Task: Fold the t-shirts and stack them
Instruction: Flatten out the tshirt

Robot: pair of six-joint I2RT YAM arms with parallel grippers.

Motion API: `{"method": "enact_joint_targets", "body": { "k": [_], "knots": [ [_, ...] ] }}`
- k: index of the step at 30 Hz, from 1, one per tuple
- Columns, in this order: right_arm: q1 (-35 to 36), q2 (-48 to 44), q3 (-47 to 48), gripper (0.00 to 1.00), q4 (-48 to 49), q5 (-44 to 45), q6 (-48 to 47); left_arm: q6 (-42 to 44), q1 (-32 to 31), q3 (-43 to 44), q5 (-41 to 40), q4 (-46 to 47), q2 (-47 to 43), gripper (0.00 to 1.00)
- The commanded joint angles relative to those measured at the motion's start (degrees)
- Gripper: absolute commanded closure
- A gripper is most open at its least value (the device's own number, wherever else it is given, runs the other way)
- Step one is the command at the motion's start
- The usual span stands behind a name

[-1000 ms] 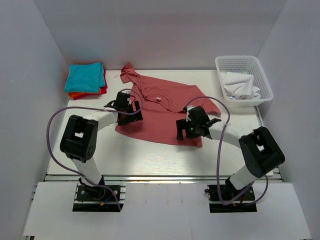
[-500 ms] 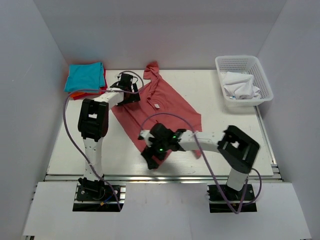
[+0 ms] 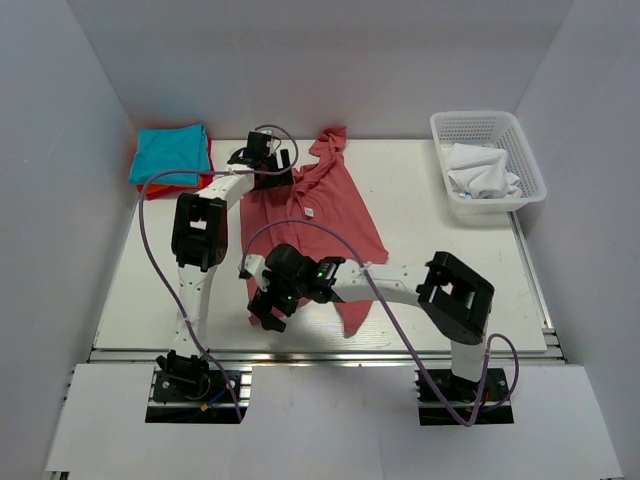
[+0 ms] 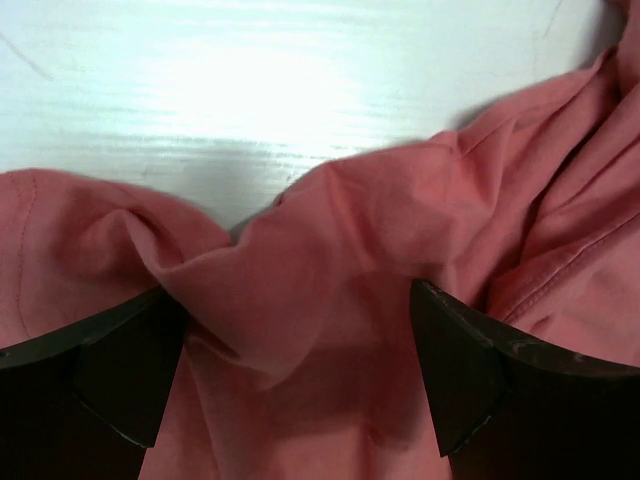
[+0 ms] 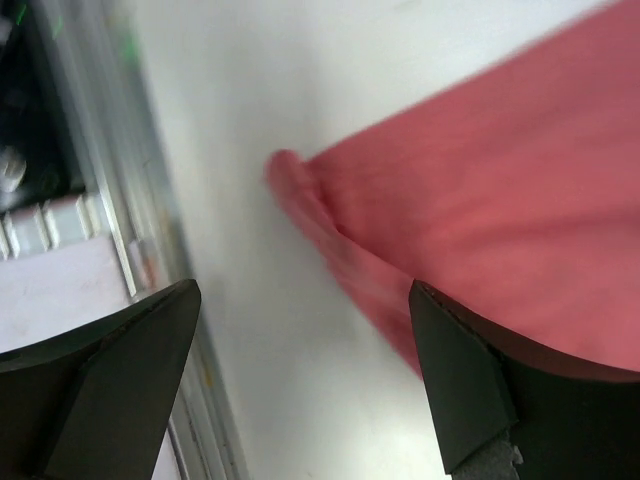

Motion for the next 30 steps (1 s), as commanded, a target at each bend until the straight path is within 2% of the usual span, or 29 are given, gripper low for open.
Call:
{"method": "enact_joint_targets", "body": {
  "k": [1,5,7,12,14,16,19,22,26,30],
  "knots": [
    [-1.56,-6.33,2.79,0.1,1.59,10.9,5.48,0.27,-0.46,3.49,-1.38,-6.12,-2.22,0.0],
    [-5.16,-10.98,1.48,0.1,-0.07,21.44,10.58,-3.33,1.2,5.26,-10.95,-13.84,-7.14,0.0],
    [-7.88,-12.57,0.78,0.1,-2.17,23.84,10.68,-5.09,1.21,4.39,-19.82,-18.69,-10.92,0.0],
    [-12.28,-11.88,1.03,0.1,-6.31,25.51,9.1,-9.83,2.35,-4.91,-25.56,-24.48,-19.44,0.0],
    [-14.04,-10.48,1.21,0.14,-8.16,24.82,6.3,-11.94,2.35,-9.82,-26.17,-25.9,-23.13,0.0],
    [-14.13,-9.24,1.73,0.19,-9.39,24.46,3.04,-12.65,2.35,-13.53,-23.91,-24.16,-25.86,0.0],
    [-14.4,-3.98,4.81,0.24,-12.55,25.69,-1.09,-10.37,1.3,-24.58,-15.49,-16.7,-31.83,0.0],
    [-14.31,-1.07,7.53,0.24,-13.18,24.99,-2.06,-8.79,0.77,-32.41,-7.58,-8.87,-36.15,0.0],
    [-14.22,1.66,8.33,0.24,-11.07,26.12,-2.68,-8.79,0.24,-38.76,-4.83,-3.77,-38.43,0.0],
    [-14.48,5.26,10.17,0.32,-11.07,28.49,-1.63,-7.65,-0.37,-44.9,2.0,1.77,-39.14,0.0]
  ]
}}
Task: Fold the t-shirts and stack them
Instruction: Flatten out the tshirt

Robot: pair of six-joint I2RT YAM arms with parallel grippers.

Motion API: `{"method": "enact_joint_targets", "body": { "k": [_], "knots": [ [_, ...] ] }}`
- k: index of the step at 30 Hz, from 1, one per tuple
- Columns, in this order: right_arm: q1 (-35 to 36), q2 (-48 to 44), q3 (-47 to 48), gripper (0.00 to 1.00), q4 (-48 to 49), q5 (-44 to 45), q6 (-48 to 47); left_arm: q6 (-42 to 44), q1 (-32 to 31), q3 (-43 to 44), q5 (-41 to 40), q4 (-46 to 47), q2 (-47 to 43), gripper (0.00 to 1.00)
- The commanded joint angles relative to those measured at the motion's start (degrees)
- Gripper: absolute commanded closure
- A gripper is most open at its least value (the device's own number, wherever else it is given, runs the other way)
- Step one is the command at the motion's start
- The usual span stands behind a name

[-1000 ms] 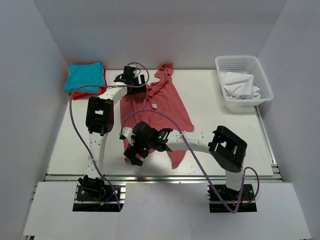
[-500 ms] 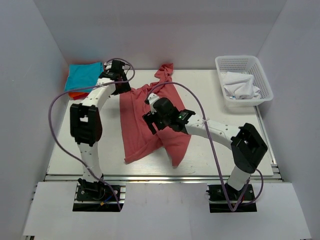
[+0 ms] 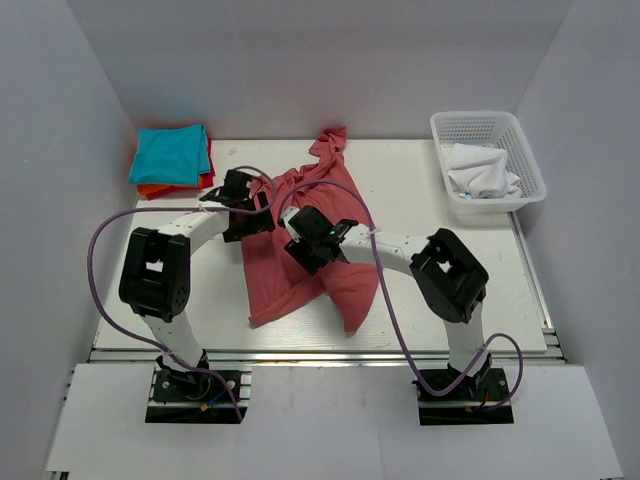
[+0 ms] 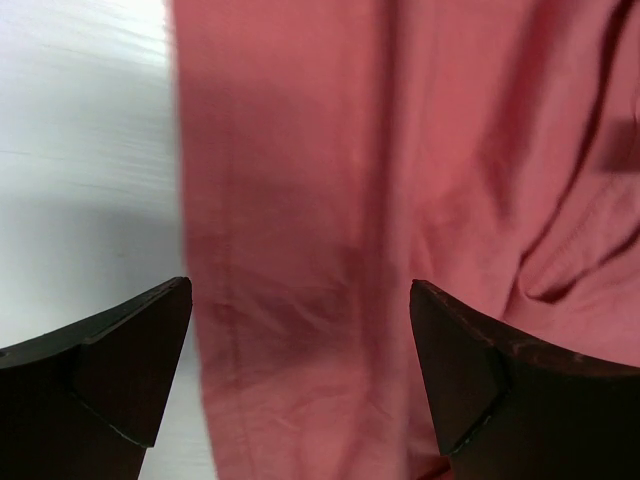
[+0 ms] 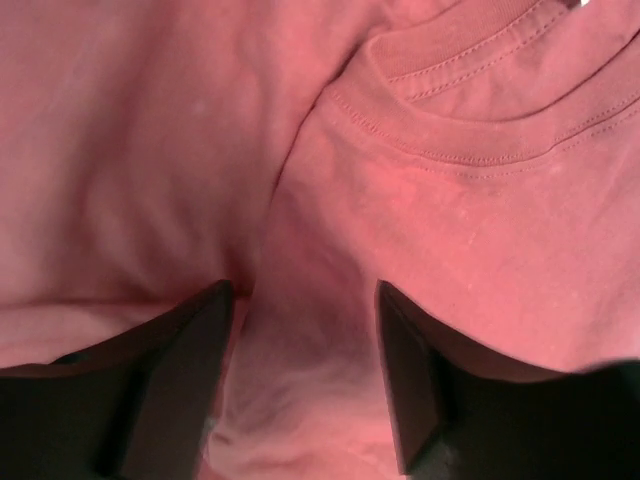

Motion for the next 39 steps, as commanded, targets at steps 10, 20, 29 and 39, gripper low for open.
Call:
{"method": "enact_joint_targets", "body": {
  "k": [10,20,29,39],
  "knots": [
    [-2.19,-3.62,-1.51,1.0,5.45,4.36,8.68,-0.04,-2.17,-8.85,12.14,12.81,0.58,0.0],
    [-13.52,-13.02,-10.3,1.0,8.1,5.42,19.49,-1.1,-2.17,-11.92,4.76,7.27,3.58,0.0],
    [-25.65,-19.19,-17.86,1.0,8.27,6.54,22.58,-2.15,-1.13,-11.4,-1.83,0.42,5.61,0.0],
    [-39.09,-26.83,-28.59,1.0,7.04,13.5,24.86,-2.15,-1.12,-10.87,-5.27,-3.63,5.08,0.0]
  ]
}}
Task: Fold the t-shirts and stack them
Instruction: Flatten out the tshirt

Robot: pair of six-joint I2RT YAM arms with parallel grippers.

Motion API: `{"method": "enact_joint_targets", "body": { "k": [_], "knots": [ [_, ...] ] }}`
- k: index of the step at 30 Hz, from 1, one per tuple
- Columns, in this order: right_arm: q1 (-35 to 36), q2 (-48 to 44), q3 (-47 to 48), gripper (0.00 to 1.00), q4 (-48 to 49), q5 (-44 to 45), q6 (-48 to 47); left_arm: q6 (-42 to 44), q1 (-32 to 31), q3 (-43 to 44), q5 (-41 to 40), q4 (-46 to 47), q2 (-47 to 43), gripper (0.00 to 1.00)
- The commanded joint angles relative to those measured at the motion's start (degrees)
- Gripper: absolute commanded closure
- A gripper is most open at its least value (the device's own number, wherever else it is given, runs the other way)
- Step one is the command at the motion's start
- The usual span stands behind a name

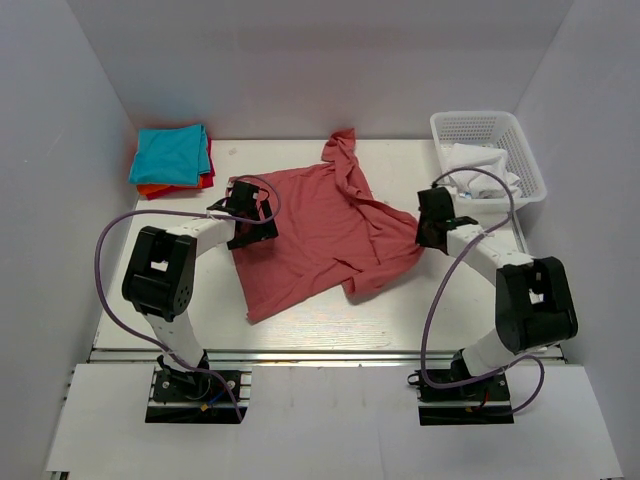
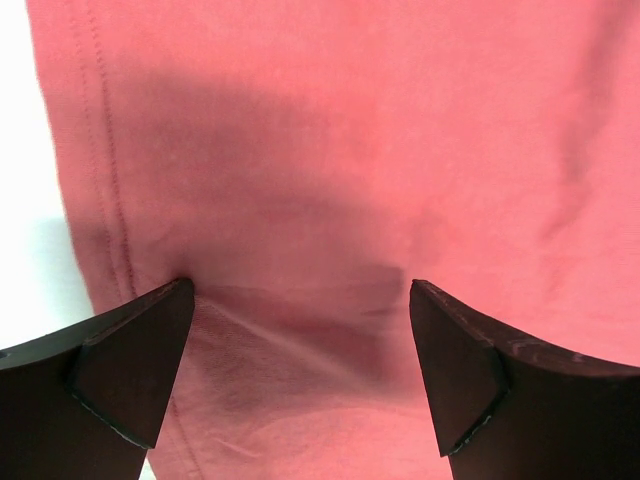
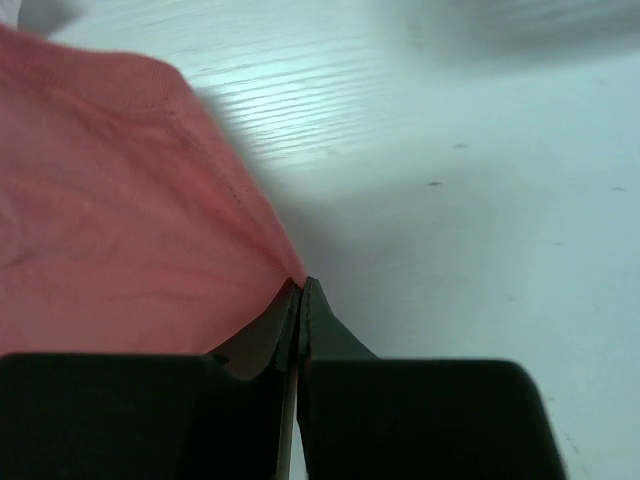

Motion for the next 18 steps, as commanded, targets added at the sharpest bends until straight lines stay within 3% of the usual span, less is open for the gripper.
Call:
{"method": "enact_joint_targets", "body": {
  "k": [1,7,11,14,18],
  "knots": [
    [-3.67,-3.23,-2.38,1.0,-0.08,3.67,2.02,-0.32,1.11,-3.2,-3.21,-12.11,4.1,0.0],
    [-9.83,-3.59,-5.73,1.0,-2.71,1.3,5.18,-0.32,1.11,-2.67,-3.74,-12.64,2.95,0.0],
    [-12.55,-5.77,-7.05,0.88,-4.3,-0.2,6.51,-0.32,1.11,-2.06,-7.33,-15.53,1.03,0.0],
    [-13.96,-8.49,-7.57,0.84,-4.39,-2.66,6.86,-0.84,1.64,-2.06,-8.14,-17.2,-0.55,0.0],
    [-14.49,-11.4,-7.22,0.73,-5.53,-6.34,4.5,-4.09,1.64,-1.01,-15.59,-22.37,-2.23,0.0]
  ]
}}
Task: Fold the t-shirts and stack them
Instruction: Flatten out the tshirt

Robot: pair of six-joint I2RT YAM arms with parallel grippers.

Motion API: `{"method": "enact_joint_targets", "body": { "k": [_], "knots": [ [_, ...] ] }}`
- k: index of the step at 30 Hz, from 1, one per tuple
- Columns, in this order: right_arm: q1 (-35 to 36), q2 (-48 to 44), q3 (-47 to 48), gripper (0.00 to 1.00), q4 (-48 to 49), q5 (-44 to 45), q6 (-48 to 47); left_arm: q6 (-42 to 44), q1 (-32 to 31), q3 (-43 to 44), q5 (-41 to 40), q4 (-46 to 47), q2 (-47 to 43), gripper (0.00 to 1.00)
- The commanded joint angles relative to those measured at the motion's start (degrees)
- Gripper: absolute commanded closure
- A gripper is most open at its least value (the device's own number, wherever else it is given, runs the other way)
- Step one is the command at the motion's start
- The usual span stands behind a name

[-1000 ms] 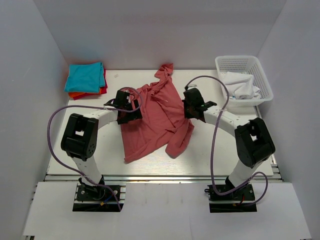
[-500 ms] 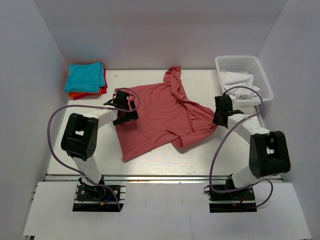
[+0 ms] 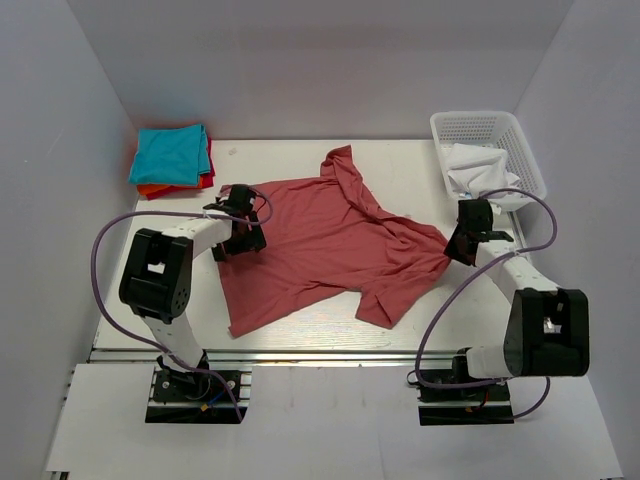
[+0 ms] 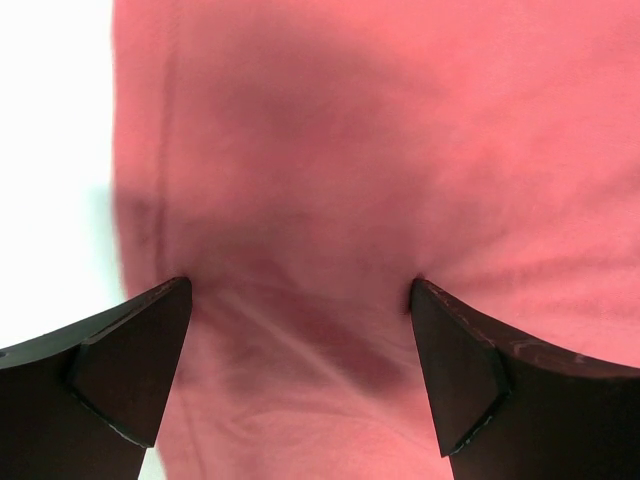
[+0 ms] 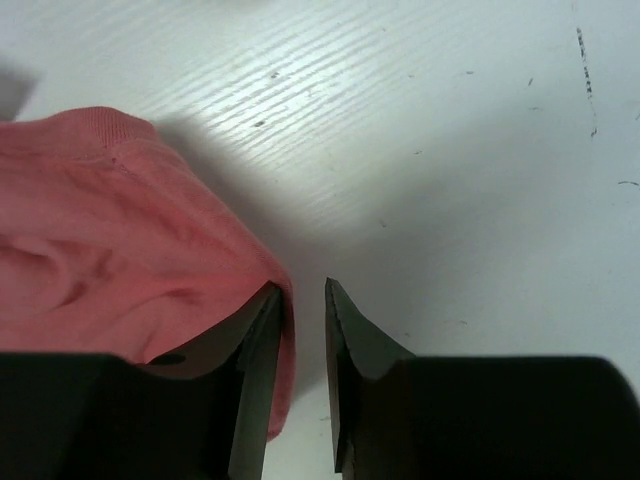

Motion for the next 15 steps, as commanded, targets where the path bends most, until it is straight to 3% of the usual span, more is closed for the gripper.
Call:
{"method": "enact_joint_targets", "body": {
  "k": [1,4,7,12,15],
  "knots": [
    [-0.24,-3.91,0.34,0.7,-1.09,-4.75,-1.91,-3.07,0.74,-1.31,-8.47,-11.99,-1.12,0.0],
    [0.2,-6.45,1.21,0.59,-0.84,-8.17,-5.78,-3.07,0.74,1.85,-10.59,-13.92,-1.64,0.0],
    [2.04,-7.87,1.56,0.49,1.45,-12.57,-9.56,-2.38,0.74,5.18,-7.19,-13.23,-2.69,0.0],
    [7.05,-4.37,6.56,0.32,0.48,-8.73,-15.0,0.53,0.74,9.41,-3.48,-10.5,-4.36,0.0],
    [12.05,-1.38,10.07,0.32,4.25,-13.79,-18.78,2.98,0.74,10.82,-2.17,-7.79,-4.37,0.0]
  ]
}}
